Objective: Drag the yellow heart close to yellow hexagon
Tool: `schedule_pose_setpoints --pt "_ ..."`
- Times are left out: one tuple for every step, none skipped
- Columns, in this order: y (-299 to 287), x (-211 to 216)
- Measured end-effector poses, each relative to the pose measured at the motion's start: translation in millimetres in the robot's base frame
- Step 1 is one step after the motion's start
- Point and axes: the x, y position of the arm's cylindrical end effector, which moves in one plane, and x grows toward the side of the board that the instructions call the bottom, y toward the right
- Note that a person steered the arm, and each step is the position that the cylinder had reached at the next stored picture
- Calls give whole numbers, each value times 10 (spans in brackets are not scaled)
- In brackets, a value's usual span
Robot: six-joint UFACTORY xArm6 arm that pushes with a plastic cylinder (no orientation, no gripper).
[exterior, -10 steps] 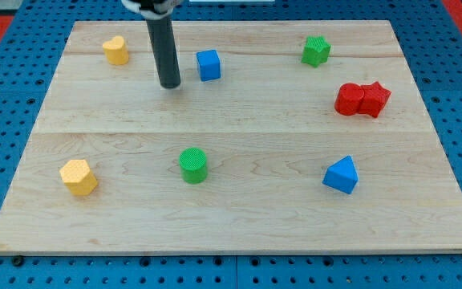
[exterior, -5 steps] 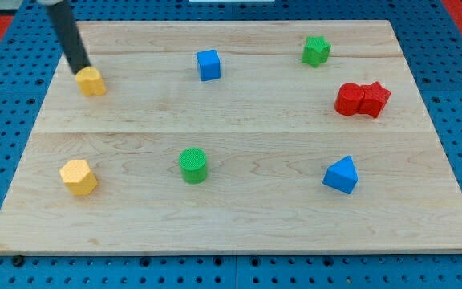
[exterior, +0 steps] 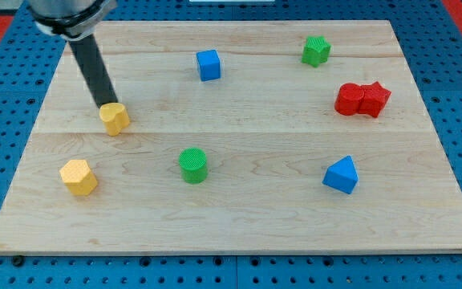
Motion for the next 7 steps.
schedule_pose_setpoints --pt "155 126" --pt "-131 335" --pt "-231 627" --pt "-114 676" --pt "447 462" --pt "111 560" --pt "-26 631"
